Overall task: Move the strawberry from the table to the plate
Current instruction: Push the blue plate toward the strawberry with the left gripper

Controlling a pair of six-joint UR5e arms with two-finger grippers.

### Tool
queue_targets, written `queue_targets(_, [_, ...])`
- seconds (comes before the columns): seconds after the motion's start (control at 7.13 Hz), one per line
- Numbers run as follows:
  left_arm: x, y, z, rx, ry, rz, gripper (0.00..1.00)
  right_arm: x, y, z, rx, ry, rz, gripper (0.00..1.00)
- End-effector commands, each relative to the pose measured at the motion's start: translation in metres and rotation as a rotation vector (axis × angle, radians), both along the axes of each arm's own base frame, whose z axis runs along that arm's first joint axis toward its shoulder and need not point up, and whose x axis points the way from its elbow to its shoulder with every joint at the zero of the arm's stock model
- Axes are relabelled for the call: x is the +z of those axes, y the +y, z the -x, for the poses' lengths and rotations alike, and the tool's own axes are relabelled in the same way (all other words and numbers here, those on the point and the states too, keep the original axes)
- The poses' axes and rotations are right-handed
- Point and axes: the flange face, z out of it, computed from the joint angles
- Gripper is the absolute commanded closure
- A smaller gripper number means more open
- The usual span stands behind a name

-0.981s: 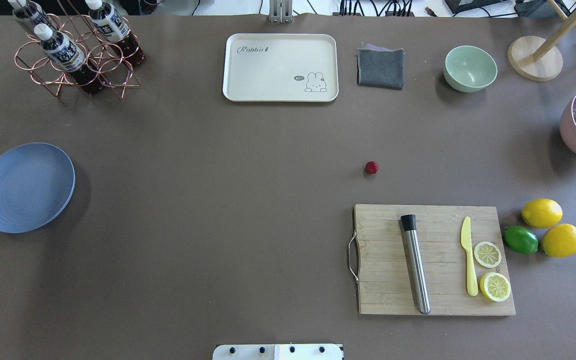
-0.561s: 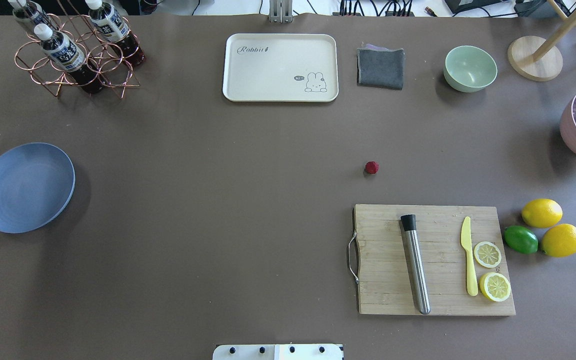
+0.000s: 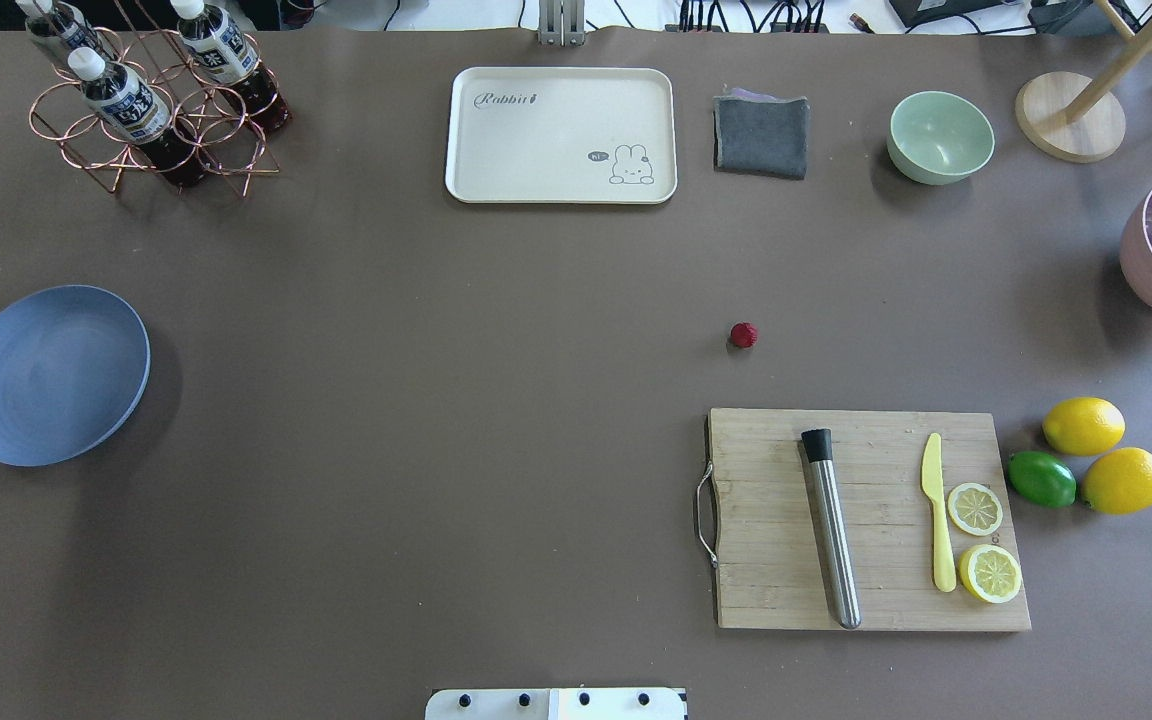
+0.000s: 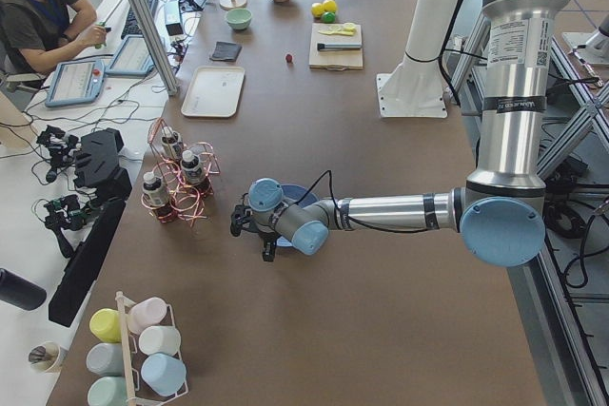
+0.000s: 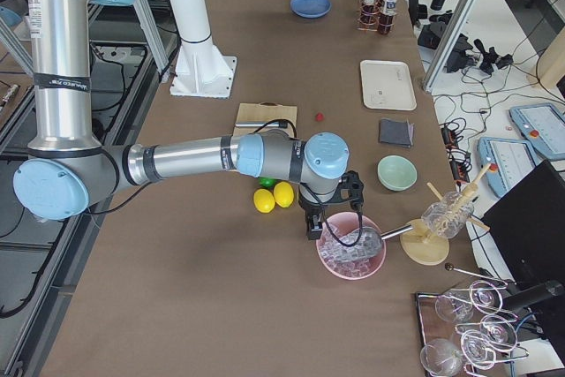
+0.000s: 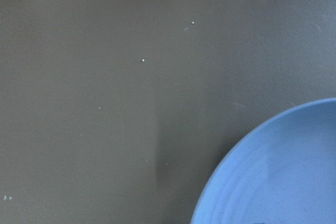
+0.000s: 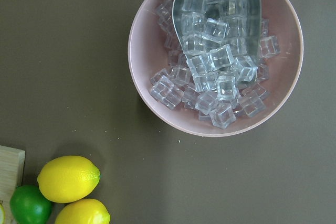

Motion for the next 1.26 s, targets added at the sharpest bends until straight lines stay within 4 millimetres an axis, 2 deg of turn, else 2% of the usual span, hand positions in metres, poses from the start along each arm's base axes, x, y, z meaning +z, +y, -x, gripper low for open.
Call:
queue_targets(0.0, [0.001, 0.002, -0.002, 0.004, 0.001, 0.002, 0.37, 0.0, 0.0, 0.001, -0.002, 0.0, -0.001, 0.0])
queue_targets(0.14, [0.001, 0.002, -0.003, 0.006, 0.001, 0.003, 0.4, -0.001, -0.001, 0.001, -0.002, 0.0, -0.002, 0.0])
queue_targets(0.28, [0.001, 0.003, -0.007, 0.012, 0.002, 0.003, 0.5, -0.002, -0.001, 0.001, -0.002, -0.003, -0.004, 0.0])
queue_targets(0.42, [0.001, 0.003, -0.007, 0.012, 0.0, 0.005, 0.77, -0.002, -0.001, 0.002, -0.003, -0.005, -0.002, 0.0])
queue_targets(0.56, [0.002, 0.004, -0.008, 0.012, -0.002, 0.007, 0.98, -0.002, -0.001, 0.002, -0.003, -0.005, -0.004, 0.0])
queue_targets(0.84, [0.001, 0.003, -0.008, 0.011, 0.001, 0.007, 1.0, -0.003, -0.001, 0.001, -0.002, -0.006, -0.006, 0.0])
queue_targets(1.12, [-0.015, -0.003, -0.012, 0.014, 0.022, 0.0, 1.0, -0.004, -0.002, 0.003, -0.002, -0.015, -0.005, 0.0])
